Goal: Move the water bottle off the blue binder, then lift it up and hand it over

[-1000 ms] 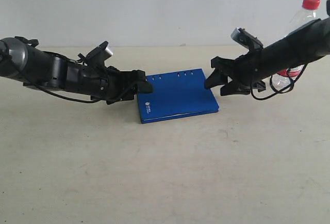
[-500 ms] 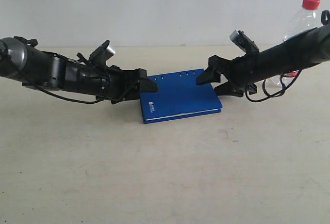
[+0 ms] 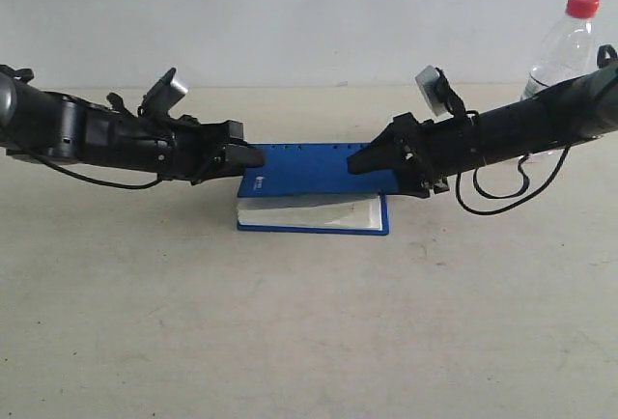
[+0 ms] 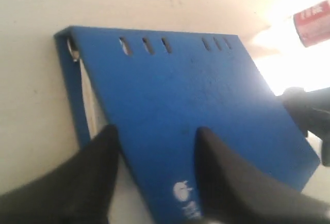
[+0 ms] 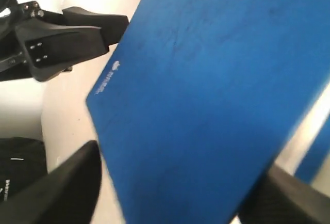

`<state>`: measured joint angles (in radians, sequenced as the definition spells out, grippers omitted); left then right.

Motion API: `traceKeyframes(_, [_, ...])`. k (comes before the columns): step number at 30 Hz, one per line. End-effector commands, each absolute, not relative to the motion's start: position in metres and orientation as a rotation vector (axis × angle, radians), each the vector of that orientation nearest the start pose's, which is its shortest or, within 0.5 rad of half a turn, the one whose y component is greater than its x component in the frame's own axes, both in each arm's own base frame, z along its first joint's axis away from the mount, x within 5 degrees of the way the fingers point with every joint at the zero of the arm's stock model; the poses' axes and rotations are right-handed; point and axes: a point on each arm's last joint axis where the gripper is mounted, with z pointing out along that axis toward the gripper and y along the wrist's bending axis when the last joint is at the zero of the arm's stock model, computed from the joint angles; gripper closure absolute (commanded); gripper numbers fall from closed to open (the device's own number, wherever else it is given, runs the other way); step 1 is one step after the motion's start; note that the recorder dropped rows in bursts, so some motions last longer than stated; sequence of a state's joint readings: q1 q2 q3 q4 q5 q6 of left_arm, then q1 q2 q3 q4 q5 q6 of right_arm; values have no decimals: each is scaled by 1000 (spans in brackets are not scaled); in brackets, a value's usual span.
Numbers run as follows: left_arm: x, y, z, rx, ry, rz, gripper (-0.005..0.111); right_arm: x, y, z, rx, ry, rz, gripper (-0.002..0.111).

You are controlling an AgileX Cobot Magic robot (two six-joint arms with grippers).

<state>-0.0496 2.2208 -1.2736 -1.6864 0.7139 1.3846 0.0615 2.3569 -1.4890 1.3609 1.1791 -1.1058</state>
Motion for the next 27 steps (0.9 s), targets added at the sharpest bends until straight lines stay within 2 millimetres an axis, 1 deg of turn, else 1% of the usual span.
traceKeyframes(1, [419, -77, 109, 164, 2279, -1229, 94, 424, 114, 103, -400, 2385, 1596, 68])
traceKeyframes(2, [419, -73, 110, 163, 2269, -1250, 102, 424, 114, 103, -408, 2381, 1593, 76])
traceKeyframes(6, [419, -60, 112, 147, 2244, -1277, 102, 423, 114, 102, -438, 2395, 1579, 107])
traceKeyframes(8, [419, -54, 112, 143, 2245, -1271, 102, 421, 113, 100, -456, 2427, 1566, 108])
traceKeyframes(11, [418, -41, 110, 145, 2268, -1246, 102, 414, 110, 94, -478, 2558, 1527, 108])
traceKeyframes(14, [415, -33, 108, 181, 2303, -1239, 101, 409, 106, 92, -540, 2648, 1461, 108])
traceKeyframes(17, [413, -32, 106, 205, 2324, -1232, 91, 406, 101, 95, -638, 2698, 1381, 108])
traceKeyframes(19, [414, -32, 106, 197, 2326, -1221, 75, 400, 99, 106, -804, 2750, 1240, 108])
traceKeyframes(20, [415, -31, 106, 186, 2322, -1211, 62, 394, 101, 118, -930, 2753, 1152, 108])
traceKeyframes(21, [416, -31, 106, 200, 2299, -1196, 53, 390, 105, 130, -1014, 2713, 1113, 108])
traceKeyframes(22, [417, -31, 108, 223, 2271, -1182, 49, 385, 108, 139, -1070, 2673, 1096, 108])
traceKeyframes(24, [420, -33, 113, 332, 2157, -1148, 43, 372, 121, 155, -1211, 2597, 1066, 108])
traceKeyframes(26, [419, -38, 123, 505, 1972, -1167, 42, 356, 132, 161, -1383, 2581, 986, 108])
traceKeyframes(27, [415, -41, 130, 615, 1855, -1189, 42, 347, 141, 161, -1485, 2580, 939, 108])
